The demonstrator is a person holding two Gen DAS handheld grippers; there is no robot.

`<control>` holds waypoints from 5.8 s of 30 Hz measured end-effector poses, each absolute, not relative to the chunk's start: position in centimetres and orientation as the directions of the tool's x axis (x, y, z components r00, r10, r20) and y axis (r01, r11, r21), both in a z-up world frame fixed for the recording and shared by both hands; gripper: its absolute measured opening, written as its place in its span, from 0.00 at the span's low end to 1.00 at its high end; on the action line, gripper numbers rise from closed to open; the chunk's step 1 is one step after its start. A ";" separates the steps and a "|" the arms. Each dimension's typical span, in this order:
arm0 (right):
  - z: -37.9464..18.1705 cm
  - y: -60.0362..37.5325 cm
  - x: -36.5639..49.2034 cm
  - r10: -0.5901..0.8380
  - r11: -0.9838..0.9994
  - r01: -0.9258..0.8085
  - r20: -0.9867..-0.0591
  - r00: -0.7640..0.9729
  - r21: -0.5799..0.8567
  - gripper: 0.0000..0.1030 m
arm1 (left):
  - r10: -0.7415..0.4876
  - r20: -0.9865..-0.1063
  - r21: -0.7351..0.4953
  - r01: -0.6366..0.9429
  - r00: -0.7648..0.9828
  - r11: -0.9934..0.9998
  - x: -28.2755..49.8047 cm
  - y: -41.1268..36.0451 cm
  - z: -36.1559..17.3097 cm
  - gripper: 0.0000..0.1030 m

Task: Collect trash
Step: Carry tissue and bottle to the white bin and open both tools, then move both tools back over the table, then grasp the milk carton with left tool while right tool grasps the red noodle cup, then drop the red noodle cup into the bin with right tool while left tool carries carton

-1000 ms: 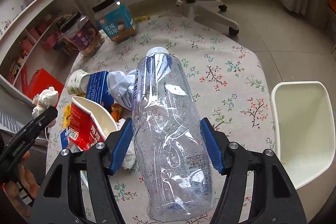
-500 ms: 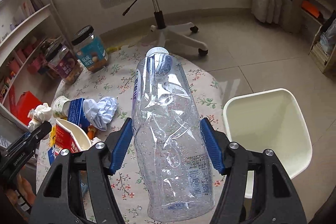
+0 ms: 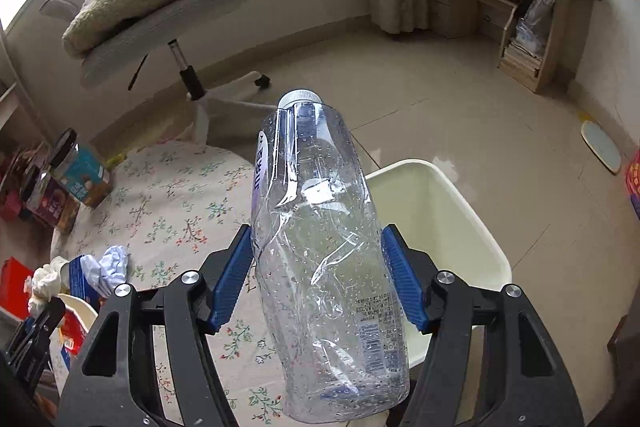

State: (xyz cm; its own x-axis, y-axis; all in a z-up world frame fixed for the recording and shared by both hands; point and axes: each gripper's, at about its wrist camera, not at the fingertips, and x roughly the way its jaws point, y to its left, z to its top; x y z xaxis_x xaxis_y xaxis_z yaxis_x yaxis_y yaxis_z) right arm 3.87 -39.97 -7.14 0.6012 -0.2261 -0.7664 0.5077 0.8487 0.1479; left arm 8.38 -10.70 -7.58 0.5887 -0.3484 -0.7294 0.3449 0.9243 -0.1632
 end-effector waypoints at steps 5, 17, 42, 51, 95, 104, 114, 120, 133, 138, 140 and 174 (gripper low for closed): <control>-6.4 -43.3 2.1 -0.257 0.773 0.594 -0.746 0.615 0.223 0.77 | -0.404 -0.744 -0.170 0.433 0.532 0.885 7.7 -16.5 -7.8 0.34; -4.4 -50.3 -4.5 -0.292 0.613 0.666 -0.662 0.690 0.424 0.83 | -0.505 -0.779 -0.258 0.545 0.372 0.798 7.5 -31.8 -9.3 0.36; -3.3 -39.1 -0.4 -0.407 0.825 0.561 -0.610 0.680 0.075 0.93 | -0.260 -0.638 0.018 0.352 0.725 0.936 7.0 -20.2 -4.0 0.85; -3.0 -32.3 1.1 -0.379 0.891 0.455 -0.541 0.750 0.007 0.93 | -0.155 -0.525 0.051 0.213 0.837 0.976 6.1 -13.6 -3.5 0.90; -6.1 -16.0 7.9 -0.158 0.987 0.132 -0.610 0.776 -0.088 0.93 | 0.046 -0.866 -0.064 -0.201 0.498 0.977 10.9 8.3 -10.2 0.90; -6.7 -17.3 8.9 -0.121 0.989 0.144 -0.669 0.733 -0.021 0.93 | -0.158 -0.966 -0.212 -0.280 0.203 0.936 8.6 8.7 -16.7 0.90; -8.0 -17.6 9.8 -0.076 0.994 0.105 -0.720 0.690 -0.004 0.93 | -0.168 -0.978 -0.195 -0.263 0.120 0.945 9.6 5.4 -20.0 0.85; -11.5 -16.5 12.2 0.134 0.988 -0.010 -0.831 0.540 0.153 0.93 | -0.195 -0.965 -0.230 -0.210 0.176 0.950 7.4 6.7 -18.0 0.62; -14.8 -9.8 12.5 0.463 0.870 -0.348 -0.822 0.333 0.350 0.93 | -0.265 -0.865 -0.385 -0.225 0.426 0.895 8.0 12.2 -10.3 0.62; -13.5 -7.2 10.8 0.448 0.832 -0.499 -0.825 0.343 0.244 0.93 | -0.240 -0.846 -0.394 -0.256 0.477 0.883 8.0 15.2 -8.9 0.62; -14.2 -6.5 10.8 0.417 0.835 -0.507 -0.849 0.325 0.216 0.93 | -0.218 -0.839 -0.389 -0.269 0.500 0.881 8.1 16.0 -8.5 0.62; -5.7 -16.0 8.0 0.292 0.956 -0.231 -0.661 0.691 0.181 0.28 | -0.191 -0.722 -0.295 -0.047 0.665 0.954 8.7 7.8 -6.1 0.62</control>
State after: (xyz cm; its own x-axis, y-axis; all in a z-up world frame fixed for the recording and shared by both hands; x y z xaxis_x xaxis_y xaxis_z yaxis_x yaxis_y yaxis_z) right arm 7.98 -16.05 -5.73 0.6915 0.2919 -0.6608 -0.2309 0.9560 0.1807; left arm 8.65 7.84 -6.10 0.6647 -0.1905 -0.7224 -0.0469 0.9544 -0.2948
